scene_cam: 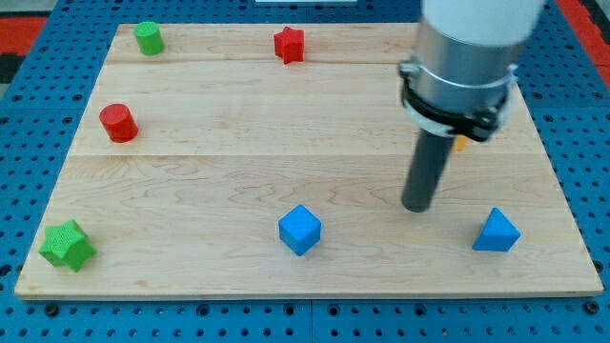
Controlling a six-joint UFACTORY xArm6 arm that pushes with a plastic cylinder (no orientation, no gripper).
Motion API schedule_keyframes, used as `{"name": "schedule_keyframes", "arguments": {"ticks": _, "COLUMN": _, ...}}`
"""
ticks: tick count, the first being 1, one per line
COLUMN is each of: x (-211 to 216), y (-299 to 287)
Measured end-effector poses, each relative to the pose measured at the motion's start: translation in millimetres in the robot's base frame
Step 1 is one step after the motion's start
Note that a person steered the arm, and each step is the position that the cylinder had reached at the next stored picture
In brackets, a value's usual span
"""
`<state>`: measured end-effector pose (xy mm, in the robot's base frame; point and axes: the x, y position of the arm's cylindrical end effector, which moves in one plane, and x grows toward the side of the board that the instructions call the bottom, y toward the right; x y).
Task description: Slide the blue triangle closer to the yellow hexagon
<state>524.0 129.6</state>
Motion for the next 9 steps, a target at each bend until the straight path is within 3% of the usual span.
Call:
{"name": "schedule_keyframes", "arguments": {"ticks": 2, "x": 68, "y": 31}}
{"name": "schedule_keyframes", "arguments": {"ticks": 3, "x": 82, "y": 40}}
{"name": "schedule_keyframes", "arguments": {"ticks": 4, "x": 82, "y": 66}}
{"name": "schedule_keyframes", "arguments": {"ticks": 9, "x": 32, "y": 58}}
